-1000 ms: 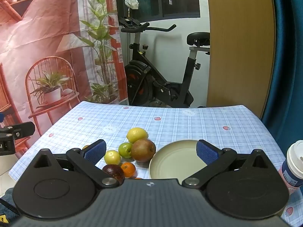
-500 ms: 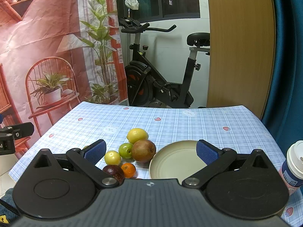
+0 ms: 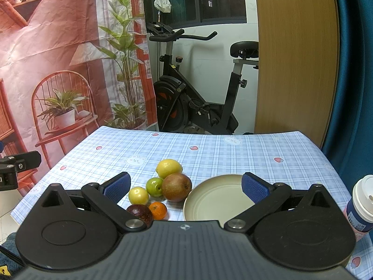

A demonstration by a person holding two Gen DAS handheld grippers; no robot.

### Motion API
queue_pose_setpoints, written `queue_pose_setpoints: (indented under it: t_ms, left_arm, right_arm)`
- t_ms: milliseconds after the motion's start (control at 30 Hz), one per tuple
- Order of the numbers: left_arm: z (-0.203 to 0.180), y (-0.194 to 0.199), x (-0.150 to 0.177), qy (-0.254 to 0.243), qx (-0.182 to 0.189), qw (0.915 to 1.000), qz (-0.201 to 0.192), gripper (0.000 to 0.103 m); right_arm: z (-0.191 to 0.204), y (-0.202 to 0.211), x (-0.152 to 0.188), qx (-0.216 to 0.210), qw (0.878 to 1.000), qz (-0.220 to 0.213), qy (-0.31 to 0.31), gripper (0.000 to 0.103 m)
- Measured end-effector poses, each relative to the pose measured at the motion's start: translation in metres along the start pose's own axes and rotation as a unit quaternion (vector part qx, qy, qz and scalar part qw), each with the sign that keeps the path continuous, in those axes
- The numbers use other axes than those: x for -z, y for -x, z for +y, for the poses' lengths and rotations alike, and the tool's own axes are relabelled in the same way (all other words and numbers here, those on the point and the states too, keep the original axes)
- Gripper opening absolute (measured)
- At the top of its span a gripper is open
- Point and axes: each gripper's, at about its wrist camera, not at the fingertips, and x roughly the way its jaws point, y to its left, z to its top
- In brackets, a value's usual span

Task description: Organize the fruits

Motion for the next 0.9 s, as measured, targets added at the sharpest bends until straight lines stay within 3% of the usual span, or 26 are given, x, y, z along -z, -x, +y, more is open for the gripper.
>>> queue_pose_setpoints:
  t_ms: [900]
  left_arm:
    - [0.001, 0.0001, -0.0007, 0.004, 0.0, 1.0, 0.001, 0.103]
  right_arm:
    - [-0.0001, 0.0002, 0.0006, 0.0, 1.0, -0.001, 0.0, 0.103]
